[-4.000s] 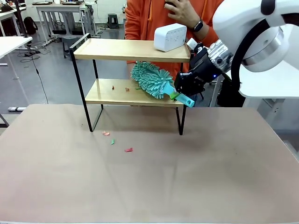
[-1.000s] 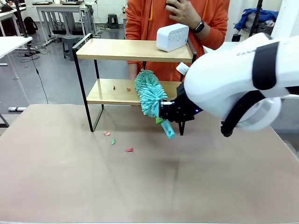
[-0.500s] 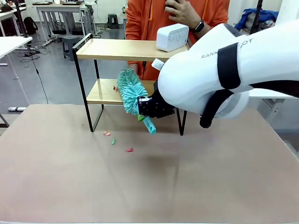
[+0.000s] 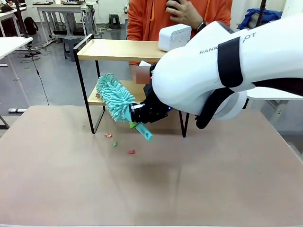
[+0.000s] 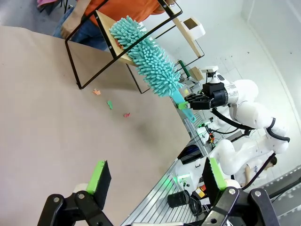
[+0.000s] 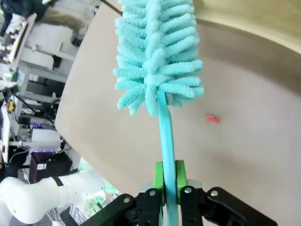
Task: Clean the shelf.
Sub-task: Clean the remaining tier of the Shelf with the Duster once objects are removed.
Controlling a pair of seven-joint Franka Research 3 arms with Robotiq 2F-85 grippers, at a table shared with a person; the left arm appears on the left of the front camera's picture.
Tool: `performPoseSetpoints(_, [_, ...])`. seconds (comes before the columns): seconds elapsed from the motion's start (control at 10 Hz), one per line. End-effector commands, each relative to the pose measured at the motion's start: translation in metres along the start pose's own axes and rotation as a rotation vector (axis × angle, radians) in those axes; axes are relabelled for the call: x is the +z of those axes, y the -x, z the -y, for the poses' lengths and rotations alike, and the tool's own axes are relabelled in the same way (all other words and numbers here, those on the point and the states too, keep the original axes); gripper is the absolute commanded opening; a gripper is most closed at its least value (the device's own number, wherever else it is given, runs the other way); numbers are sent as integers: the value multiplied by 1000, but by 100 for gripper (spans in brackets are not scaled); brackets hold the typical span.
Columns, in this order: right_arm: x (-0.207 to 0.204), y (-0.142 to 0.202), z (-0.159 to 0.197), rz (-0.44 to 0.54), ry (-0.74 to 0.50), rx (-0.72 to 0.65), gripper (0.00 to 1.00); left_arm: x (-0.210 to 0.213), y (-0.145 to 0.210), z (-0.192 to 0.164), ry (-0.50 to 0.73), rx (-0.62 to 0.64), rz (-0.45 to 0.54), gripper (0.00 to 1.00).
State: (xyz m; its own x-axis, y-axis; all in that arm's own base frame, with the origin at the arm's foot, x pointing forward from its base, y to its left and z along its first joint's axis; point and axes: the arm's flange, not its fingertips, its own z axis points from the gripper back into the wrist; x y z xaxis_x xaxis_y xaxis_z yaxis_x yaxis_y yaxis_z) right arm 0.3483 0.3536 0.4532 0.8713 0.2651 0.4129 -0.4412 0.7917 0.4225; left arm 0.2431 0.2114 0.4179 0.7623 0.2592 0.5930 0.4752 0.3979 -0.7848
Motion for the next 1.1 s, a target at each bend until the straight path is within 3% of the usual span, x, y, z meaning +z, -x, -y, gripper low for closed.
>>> performPoseSetpoints(0.0, [21, 15, 33, -82, -31, 70, 10, -1, 1, 2, 13, -21, 12, 100])
performPoseSetpoints(0.2, [58, 52, 64, -344, -232, 286, 10, -1, 1, 2, 13, -21, 12, 100])
performPoseSetpoints(0.5, [103, 84, 123, -345, -551, 248, 10, -1, 1, 2, 13, -21, 12, 100])
performPoseSetpoints(0.7, [120, 91, 144, -345, -662, 251, 10, -1, 1, 2, 13, -21, 12, 100])
performPoseSetpoints(1.0, [160, 109, 173, -431, -812, 330, 10, -1, 1, 2, 13, -21, 12, 100])
